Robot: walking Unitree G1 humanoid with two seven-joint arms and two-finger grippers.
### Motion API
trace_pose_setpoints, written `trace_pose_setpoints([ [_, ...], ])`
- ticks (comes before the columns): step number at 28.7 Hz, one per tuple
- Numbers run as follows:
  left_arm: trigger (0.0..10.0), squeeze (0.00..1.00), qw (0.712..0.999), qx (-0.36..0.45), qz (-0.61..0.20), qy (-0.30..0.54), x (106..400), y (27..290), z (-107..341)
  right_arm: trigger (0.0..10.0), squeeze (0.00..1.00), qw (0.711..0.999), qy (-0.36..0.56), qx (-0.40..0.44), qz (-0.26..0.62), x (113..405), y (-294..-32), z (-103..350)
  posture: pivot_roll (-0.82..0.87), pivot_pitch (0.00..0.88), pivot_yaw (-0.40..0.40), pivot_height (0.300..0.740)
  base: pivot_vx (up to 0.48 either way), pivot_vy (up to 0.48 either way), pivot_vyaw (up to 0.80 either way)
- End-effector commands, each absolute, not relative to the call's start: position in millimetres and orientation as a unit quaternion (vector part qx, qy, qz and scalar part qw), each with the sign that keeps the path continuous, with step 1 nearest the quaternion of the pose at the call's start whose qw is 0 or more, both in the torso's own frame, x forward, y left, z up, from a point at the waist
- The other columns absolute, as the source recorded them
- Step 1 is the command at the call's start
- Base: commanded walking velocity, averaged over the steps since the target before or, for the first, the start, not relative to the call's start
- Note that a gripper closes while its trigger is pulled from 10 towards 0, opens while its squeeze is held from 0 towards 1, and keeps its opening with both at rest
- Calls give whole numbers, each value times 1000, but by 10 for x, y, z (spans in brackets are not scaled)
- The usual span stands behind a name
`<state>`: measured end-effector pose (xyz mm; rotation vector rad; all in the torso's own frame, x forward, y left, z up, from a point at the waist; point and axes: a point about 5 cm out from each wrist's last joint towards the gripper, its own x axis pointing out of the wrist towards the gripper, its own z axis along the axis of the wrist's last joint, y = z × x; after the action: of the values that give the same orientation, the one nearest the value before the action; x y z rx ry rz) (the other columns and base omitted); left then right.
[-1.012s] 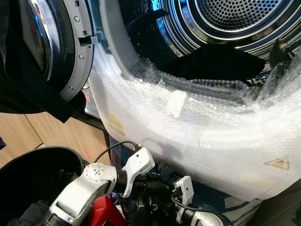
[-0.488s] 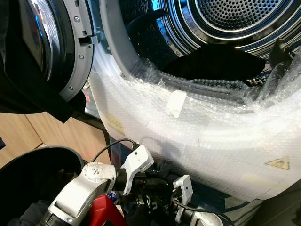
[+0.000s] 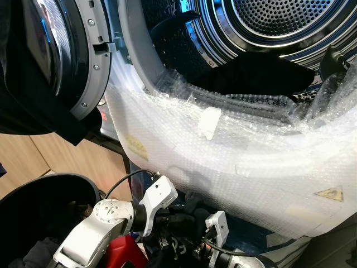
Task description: Clothes washing
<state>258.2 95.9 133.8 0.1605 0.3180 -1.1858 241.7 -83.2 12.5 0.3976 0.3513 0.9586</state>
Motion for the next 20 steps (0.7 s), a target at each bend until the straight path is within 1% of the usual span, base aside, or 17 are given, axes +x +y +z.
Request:
trace_pose_setpoints([
  [1, 10000, 0, 823, 87, -543, 139, 2596, 1008, 1384, 0, 0, 852, 143, 184, 468, 2471, -821, 231, 70, 0, 10, 740, 0, 0, 0],
  [5, 10000, 0, 829, 79, -537, 131, 2621, 1030, 1430, 0, 0, 851, 145, 182, 470, 2479, -819, 237, 74, 0, 11, 740, 0, 0, 0],
  [13, 10000, 0, 830, 86, -536, 129, 2626, 1099, 1456, 0, 0, 848, 150, 184, 473, 2460, -802, 222, 73, 0, 20, 740, 0, 0, 0],
  [14, 10000, 184, 831, 83, -534, 129, 2632, 1101, 1460, 0, 0, 848, 150, 184, 474, 2458, -801, 220, 74, 0, 21, 740, 0, 0, 0],
  [15, 10000, 494, 833, 83, -533, 128, 2638, 1103, 1464, 0, 0, 848, 151, 184, 474, 2457, -800, 219, 74, 0, 21, 740, 0, 0, 0],
  [16, 10000, 765, 834, 82, -531, 127, 2644, 1104, 1467, 0, 0, 848, 151, 185, 474, 2456, -798, 218, 74, 0, 21, 740, 0, 0, 0],
  [17, 10000, 1000, 835, 81, -530, 127, 2649, 1106, 1469, 0, 0, 848, 151, 185, 474, 2456, -797, 218, 75, 0, 21, 740, 0, 0, 0],
  [20, 10000, 1000, 836, 79, -527, 129, 2653, 1129, 1471, 0, 0, 847, 152, 184, 475, 2453, -792, 214, 77, 0, 24, 740, 0, 0, 0],
])
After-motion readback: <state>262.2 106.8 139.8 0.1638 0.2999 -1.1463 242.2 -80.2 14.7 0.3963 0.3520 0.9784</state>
